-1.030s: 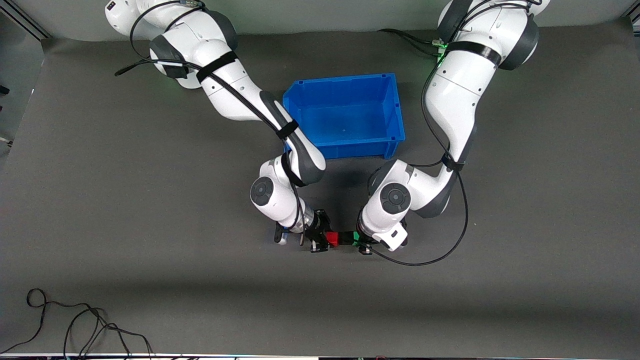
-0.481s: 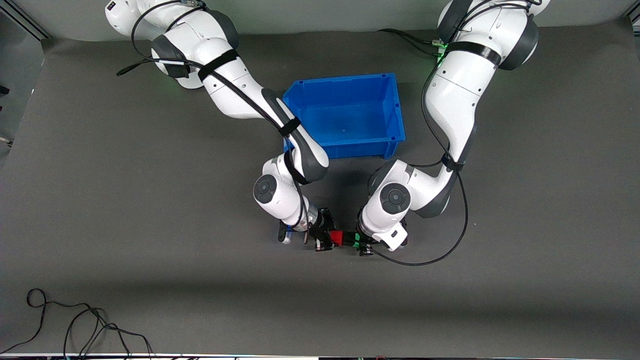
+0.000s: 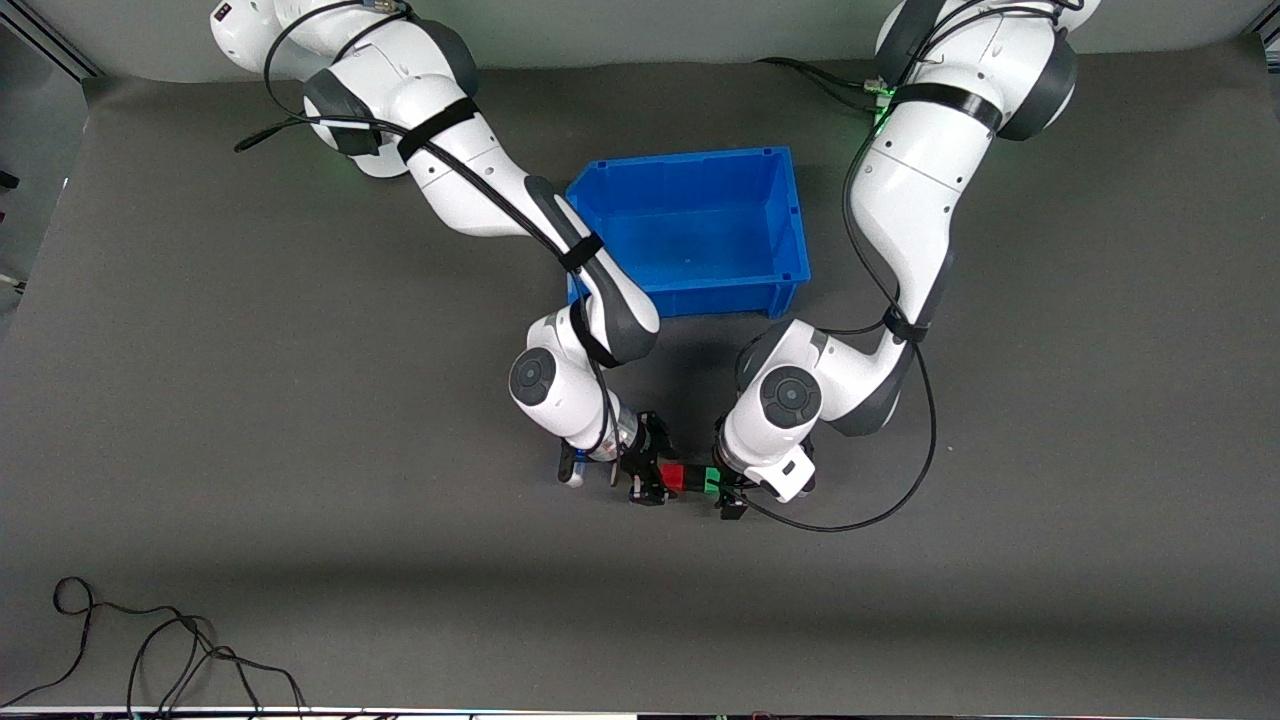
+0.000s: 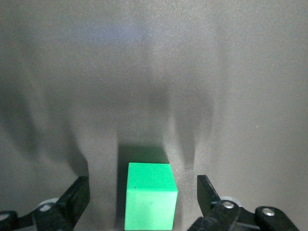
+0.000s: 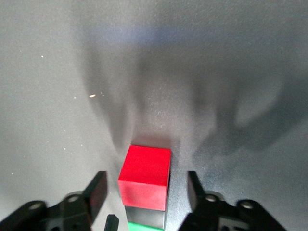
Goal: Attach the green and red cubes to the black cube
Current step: 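Open the right gripper off the red cube while the left gripper releases green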
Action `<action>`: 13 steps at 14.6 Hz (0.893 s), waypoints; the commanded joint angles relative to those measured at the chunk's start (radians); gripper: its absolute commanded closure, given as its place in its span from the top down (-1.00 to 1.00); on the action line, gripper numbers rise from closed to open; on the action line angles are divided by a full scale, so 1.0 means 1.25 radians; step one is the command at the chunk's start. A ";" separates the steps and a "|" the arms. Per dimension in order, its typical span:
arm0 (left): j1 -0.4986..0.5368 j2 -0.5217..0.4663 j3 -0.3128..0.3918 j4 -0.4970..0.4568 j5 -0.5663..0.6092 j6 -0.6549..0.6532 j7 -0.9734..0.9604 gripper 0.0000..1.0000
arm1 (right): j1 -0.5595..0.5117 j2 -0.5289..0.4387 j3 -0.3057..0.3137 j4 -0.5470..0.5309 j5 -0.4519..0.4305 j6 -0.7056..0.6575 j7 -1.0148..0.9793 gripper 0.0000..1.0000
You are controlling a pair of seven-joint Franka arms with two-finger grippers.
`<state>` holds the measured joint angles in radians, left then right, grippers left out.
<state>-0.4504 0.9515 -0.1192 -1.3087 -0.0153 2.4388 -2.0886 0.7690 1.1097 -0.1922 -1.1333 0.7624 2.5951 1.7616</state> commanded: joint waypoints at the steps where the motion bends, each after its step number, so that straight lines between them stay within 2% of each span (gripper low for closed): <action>1: 0.004 -0.026 0.014 0.014 0.007 -0.018 -0.007 0.99 | 0.005 0.018 -0.011 0.040 -0.015 0.008 0.029 0.99; 5: 0.057 -0.123 0.013 0.006 0.009 -0.143 0.042 0.99 | -0.004 -0.013 -0.019 0.041 -0.016 -0.041 0.027 0.99; 8: 0.103 -0.223 0.009 -0.018 -0.001 -0.304 0.170 1.00 | -0.028 -0.071 -0.034 0.041 -0.040 -0.167 0.025 0.99; 11: 0.181 -0.346 0.009 -0.108 -0.002 -0.384 0.363 1.00 | -0.069 -0.139 -0.033 0.038 -0.088 -0.289 0.022 0.99; 13: 0.246 -0.390 0.008 -0.123 -0.026 -0.493 0.560 1.00 | -0.108 -0.195 -0.033 0.039 -0.113 -0.380 0.003 0.99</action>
<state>-0.2075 0.5493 -0.1011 -1.3697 -0.0163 1.8942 -1.5829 0.6687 0.9406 -0.2391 -1.0641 0.6583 2.2126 1.7641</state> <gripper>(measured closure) 0.000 0.000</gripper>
